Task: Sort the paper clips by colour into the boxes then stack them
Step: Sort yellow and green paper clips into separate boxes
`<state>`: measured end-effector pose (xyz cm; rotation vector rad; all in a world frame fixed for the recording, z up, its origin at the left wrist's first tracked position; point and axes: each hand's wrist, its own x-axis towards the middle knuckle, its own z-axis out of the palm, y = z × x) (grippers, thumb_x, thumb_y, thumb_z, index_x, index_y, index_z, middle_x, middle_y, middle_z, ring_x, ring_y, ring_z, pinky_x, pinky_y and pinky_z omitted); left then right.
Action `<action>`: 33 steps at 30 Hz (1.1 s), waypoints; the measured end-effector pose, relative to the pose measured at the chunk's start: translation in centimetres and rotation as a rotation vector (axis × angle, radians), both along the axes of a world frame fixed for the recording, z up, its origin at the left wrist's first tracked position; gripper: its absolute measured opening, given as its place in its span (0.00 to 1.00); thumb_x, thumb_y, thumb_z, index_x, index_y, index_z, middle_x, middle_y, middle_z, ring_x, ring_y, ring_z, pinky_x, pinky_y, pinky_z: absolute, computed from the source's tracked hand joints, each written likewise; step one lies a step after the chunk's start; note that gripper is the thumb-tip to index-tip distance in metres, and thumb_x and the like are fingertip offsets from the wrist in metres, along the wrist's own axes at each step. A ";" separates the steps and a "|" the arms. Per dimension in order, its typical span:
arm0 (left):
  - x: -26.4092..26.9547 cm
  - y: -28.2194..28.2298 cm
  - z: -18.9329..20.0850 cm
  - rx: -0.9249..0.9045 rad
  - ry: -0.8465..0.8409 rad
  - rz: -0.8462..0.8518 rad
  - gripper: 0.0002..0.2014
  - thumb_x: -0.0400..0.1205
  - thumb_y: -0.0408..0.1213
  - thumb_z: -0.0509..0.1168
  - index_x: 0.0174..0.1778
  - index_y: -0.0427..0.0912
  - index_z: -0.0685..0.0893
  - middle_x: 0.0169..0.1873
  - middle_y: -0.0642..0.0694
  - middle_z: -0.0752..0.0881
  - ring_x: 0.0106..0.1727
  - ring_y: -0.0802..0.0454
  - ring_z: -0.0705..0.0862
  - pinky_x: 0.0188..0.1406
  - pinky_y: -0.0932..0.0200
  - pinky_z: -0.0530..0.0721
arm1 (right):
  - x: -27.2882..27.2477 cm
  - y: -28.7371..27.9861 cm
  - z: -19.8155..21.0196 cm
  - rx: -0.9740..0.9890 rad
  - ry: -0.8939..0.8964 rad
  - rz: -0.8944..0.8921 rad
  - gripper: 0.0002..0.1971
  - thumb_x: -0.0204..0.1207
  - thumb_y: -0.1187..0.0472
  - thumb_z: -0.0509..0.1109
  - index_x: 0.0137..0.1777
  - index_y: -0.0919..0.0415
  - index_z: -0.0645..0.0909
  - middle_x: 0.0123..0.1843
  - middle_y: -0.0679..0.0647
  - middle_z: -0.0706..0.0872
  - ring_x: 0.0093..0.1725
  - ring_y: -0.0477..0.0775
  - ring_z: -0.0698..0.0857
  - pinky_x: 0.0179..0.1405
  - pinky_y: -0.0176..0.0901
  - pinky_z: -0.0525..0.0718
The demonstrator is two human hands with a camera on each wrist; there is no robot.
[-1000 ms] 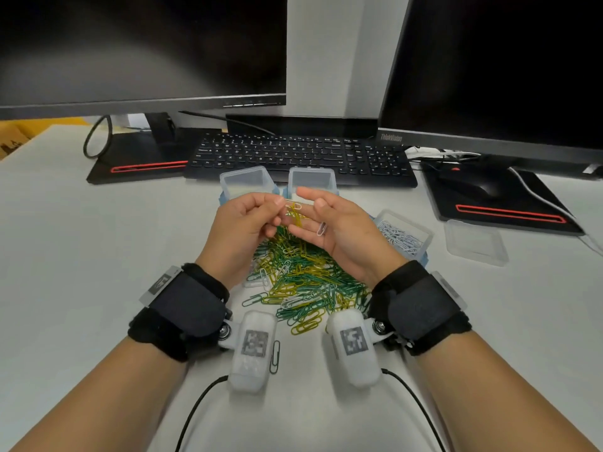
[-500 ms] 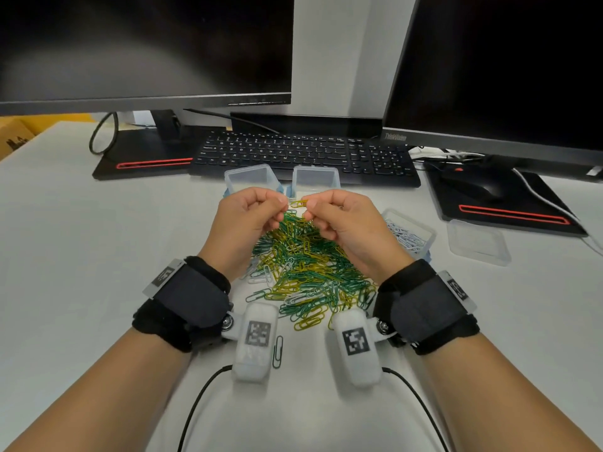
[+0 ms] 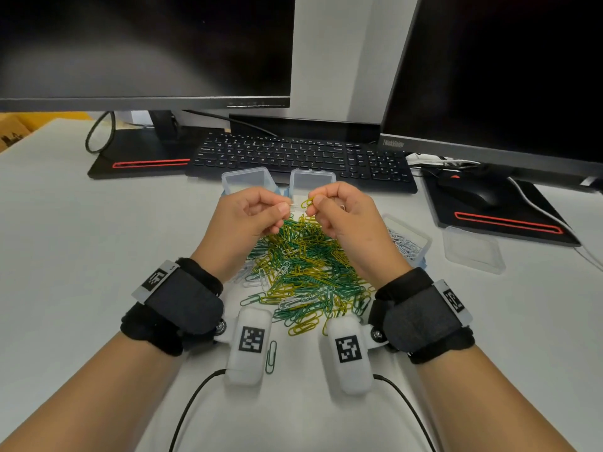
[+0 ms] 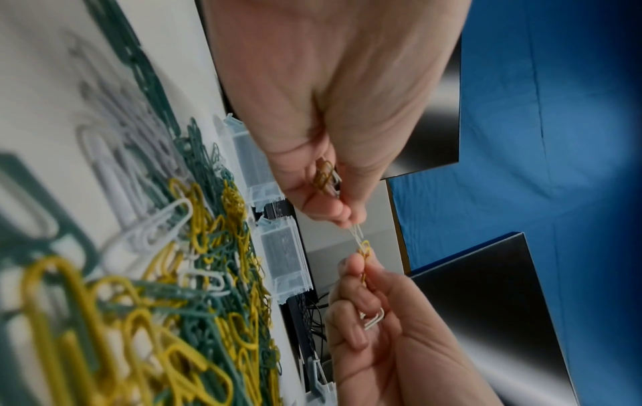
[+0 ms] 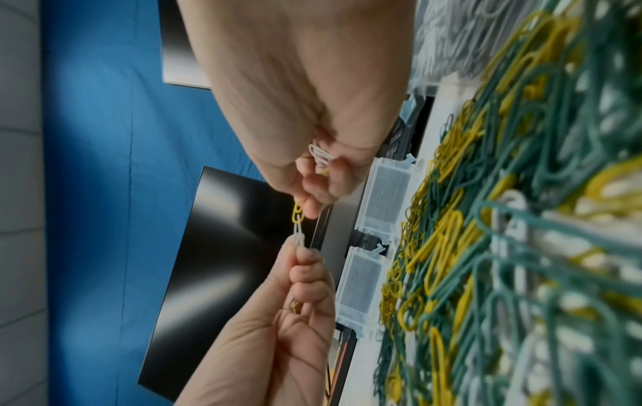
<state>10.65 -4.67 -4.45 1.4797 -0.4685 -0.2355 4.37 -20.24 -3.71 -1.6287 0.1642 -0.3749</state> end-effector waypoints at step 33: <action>-0.6 -0.6 0.0 -0.033 -0.152 -0.055 0.06 0.82 0.25 0.63 0.46 0.41 0.80 0.34 0.48 0.82 0.35 0.56 0.79 0.39 0.65 0.81 | -0.1 0.3 0.2 0.432 0.106 0.109 0.09 0.74 0.76 0.62 0.42 0.62 0.75 0.31 0.54 0.77 0.25 0.45 0.66 0.21 0.35 0.62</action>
